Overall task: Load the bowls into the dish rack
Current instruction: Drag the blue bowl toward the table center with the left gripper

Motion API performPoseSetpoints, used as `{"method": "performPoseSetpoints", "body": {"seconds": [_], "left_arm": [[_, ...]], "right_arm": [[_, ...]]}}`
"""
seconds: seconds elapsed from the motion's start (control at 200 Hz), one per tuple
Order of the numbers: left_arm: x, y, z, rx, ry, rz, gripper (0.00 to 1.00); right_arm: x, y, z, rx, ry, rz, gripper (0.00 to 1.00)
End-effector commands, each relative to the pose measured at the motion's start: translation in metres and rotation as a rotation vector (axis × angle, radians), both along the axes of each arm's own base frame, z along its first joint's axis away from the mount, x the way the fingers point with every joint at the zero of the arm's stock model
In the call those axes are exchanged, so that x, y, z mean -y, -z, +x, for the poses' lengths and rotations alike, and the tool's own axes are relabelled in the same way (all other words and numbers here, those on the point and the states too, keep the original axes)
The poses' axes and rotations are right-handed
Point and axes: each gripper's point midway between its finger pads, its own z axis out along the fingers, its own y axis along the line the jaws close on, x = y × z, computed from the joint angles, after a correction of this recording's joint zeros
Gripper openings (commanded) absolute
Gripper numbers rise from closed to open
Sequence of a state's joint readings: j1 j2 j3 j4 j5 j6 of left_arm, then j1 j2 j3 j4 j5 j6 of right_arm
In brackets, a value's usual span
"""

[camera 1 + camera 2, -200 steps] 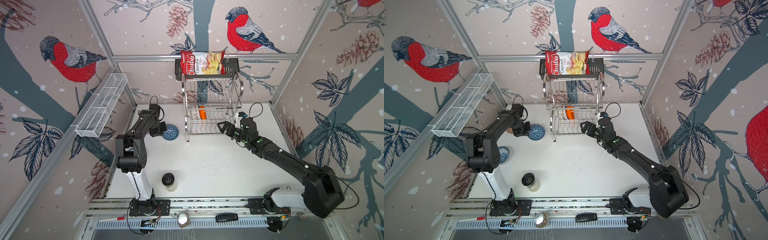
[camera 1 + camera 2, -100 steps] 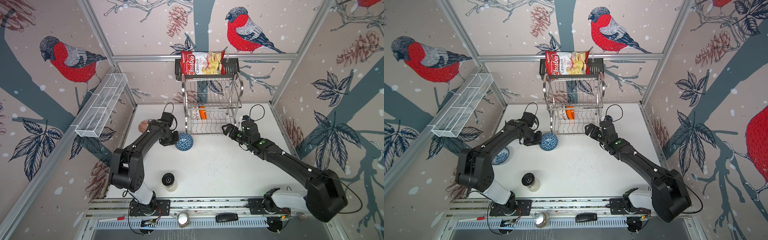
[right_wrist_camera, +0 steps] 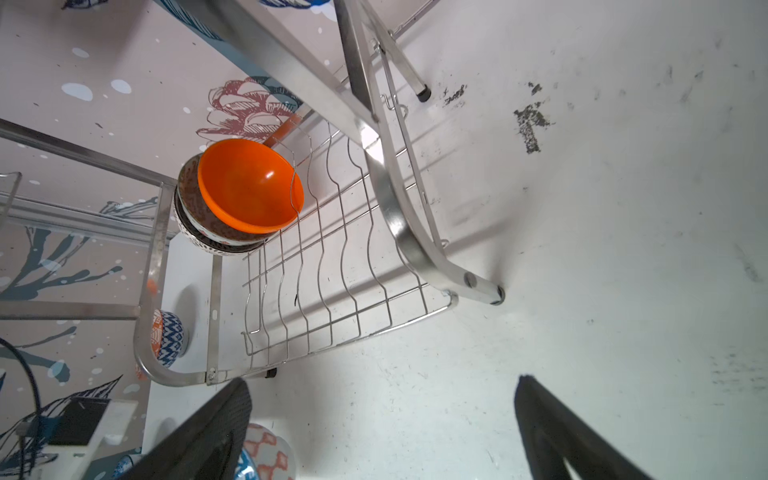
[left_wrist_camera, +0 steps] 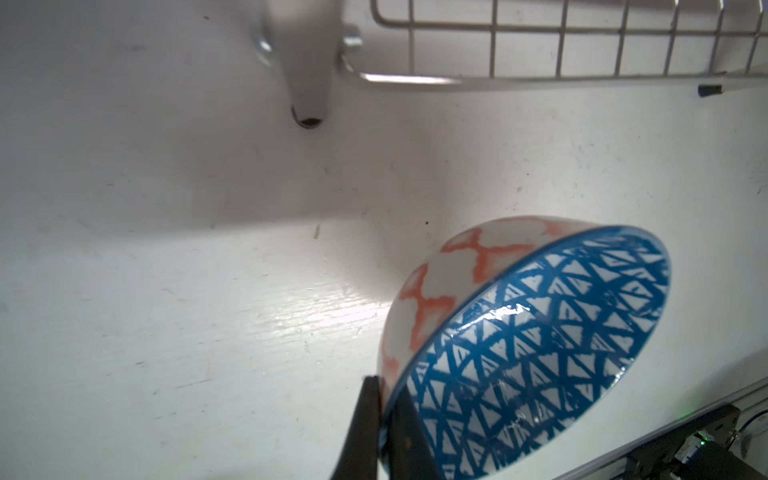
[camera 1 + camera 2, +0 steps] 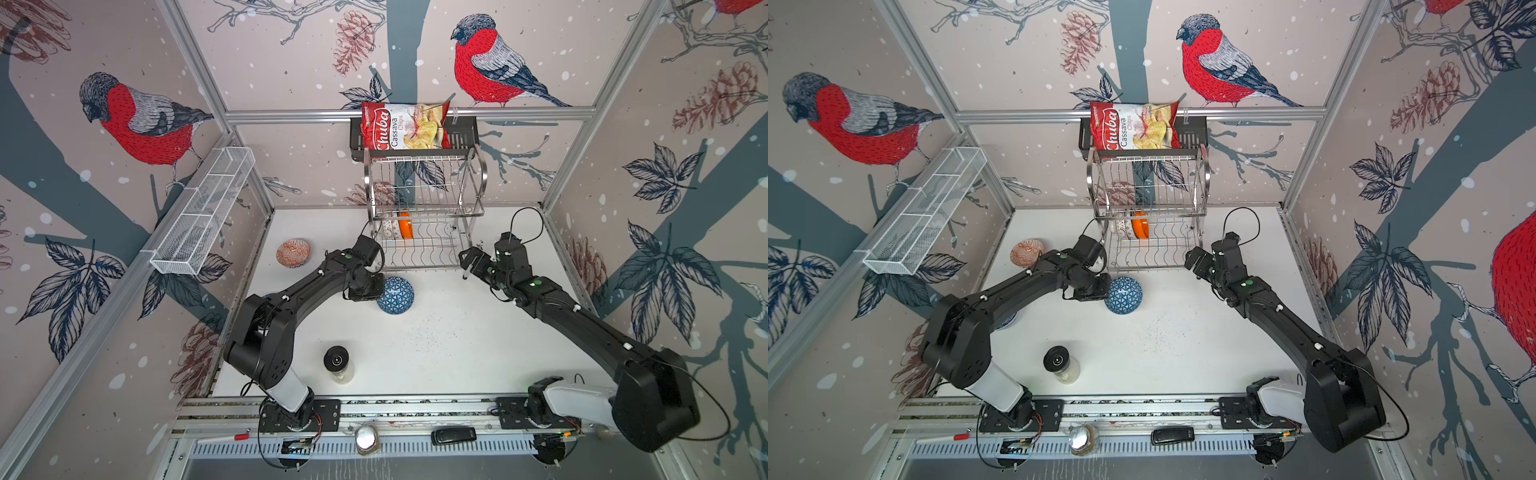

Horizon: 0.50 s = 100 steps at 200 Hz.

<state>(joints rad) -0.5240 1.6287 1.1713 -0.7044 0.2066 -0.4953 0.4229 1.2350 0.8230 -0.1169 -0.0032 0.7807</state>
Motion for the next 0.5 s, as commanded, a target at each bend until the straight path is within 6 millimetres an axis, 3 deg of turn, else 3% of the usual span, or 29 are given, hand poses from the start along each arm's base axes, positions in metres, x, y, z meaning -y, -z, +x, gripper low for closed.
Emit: {"method": "performPoseSetpoints", "body": {"seconds": [0.0, 0.22, 0.41, 0.495], "left_arm": [[0.023, 0.0, 0.003, 0.02, 0.02, -0.027, 0.0], [0.06, 0.019, -0.014, -0.015, 0.08, -0.033, 0.0], [0.083, 0.031, -0.026, -0.055, 0.114, -0.019, 0.0], [0.088, 0.032, -0.026, -0.064, 0.114, -0.02, 0.09]], "right_arm": [[0.005, 0.003, -0.001, -0.008, 0.025, -0.006, 0.99], [0.028, 0.02, -0.004, -0.077, 0.081, -0.077, 1.0], [0.034, 0.03, -0.01, -0.104, 0.097, -0.06, 1.0], [0.041, 0.033, -0.01, -0.12, 0.121, -0.059, 0.99]]}}
